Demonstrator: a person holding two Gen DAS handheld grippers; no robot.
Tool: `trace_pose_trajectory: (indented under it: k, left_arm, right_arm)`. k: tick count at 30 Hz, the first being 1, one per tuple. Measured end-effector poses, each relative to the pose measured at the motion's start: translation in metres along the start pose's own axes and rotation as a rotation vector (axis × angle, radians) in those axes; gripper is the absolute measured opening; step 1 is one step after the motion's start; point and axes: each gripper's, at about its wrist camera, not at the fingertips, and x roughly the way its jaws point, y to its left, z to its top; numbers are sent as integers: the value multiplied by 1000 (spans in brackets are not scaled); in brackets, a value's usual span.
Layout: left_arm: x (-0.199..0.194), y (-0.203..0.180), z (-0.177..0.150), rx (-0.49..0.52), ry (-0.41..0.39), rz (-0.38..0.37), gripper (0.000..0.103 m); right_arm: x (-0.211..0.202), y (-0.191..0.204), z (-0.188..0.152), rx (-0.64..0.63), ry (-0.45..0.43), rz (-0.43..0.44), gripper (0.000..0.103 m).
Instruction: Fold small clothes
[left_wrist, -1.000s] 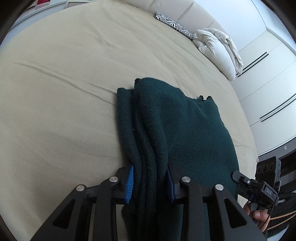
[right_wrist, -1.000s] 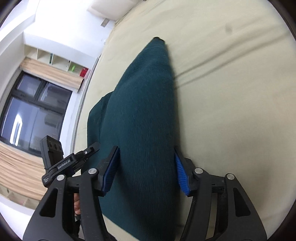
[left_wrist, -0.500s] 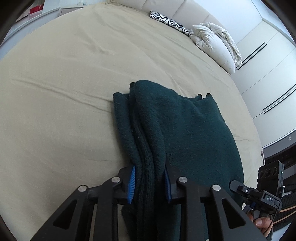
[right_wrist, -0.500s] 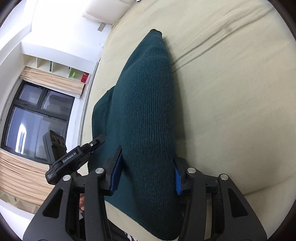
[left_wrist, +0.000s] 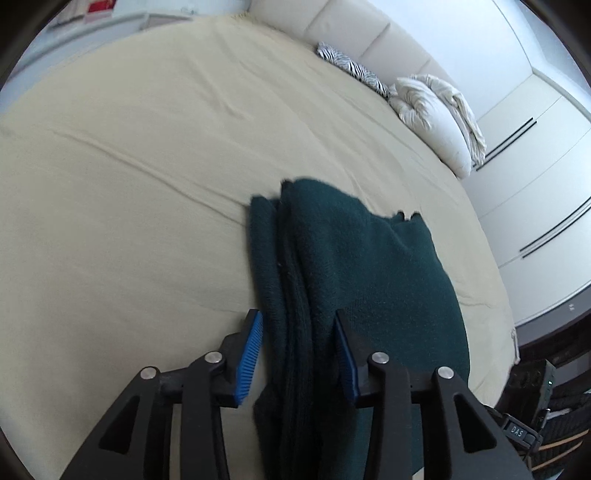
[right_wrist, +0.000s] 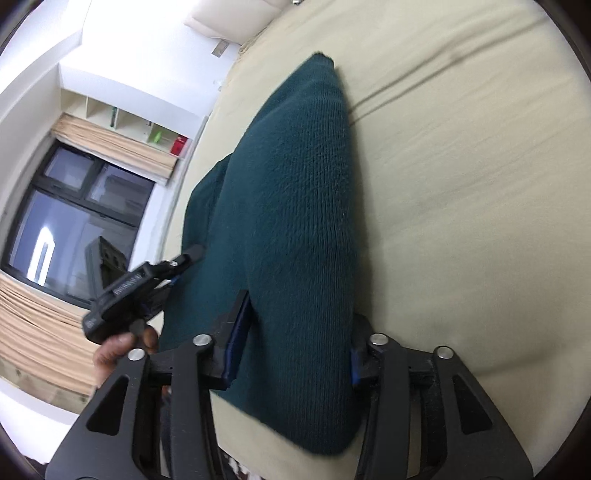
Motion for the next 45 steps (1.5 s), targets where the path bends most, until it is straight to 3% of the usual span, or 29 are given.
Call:
trace_pose_trajectory:
  k: [2, 7, 9, 11, 13, 16, 19, 22, 25, 32, 35, 40, 42, 45]
  left_arm:
    - [-18, -6, -3, 28, -62, 40, 47]
    - [-80, -51, -22, 205, -330, 201, 89]
    - [-104, -76, -33, 299, -452, 271, 103]
    - [-128, -103, -44, 403, -577, 325, 103]
    - [-145, -124, -50, 464, -652, 381, 103]
    - [-167, -147, -52, 509, -695, 407, 103]
    - [-187, -163, -49, 521, -717, 378, 103]
    - [-211, -173, -44, 528, -728, 292, 103]
    - [-215, -175, -34, 501, -664, 218, 103]
    - [-187, -151, -32, 378, -519, 176, 103]
    - [-181, -145, -35, 390, -511, 216, 103]
    - [-178, -142, -42, 442, -587, 451, 103]
    - [-175, -138, -42, 439, -589, 510, 103]
    - [-162, -128, -38, 376, -496, 495, 103]
  right_arm:
    - [-19, 5, -3, -24, -59, -85, 51]
    - [-72, 48, -10, -229, -296, -306, 55]
    - [-91, 72, -14, -317, -406, -357, 61]
    - [-111, 98, -18, -388, -534, -389, 85]
    - [-134, 126, -28, -451, -711, -399, 102]
    - [-156, 152, -37, -513, -854, -419, 103]
    - [-171, 172, -31, -564, -812, -380, 103]
    - [-189, 186, -29, -582, -804, -327, 103]
    - [-202, 199, -33, -594, -823, -299, 103]
    - [-179, 197, -35, -549, -665, -395, 103]
    - [-160, 188, -35, -535, -587, -443, 103]
    - [-138, 177, -33, -502, -513, -494, 103]
    - [-134, 175, -32, -485, -494, -514, 103]
    - [-125, 170, -28, -467, -464, -537, 103]
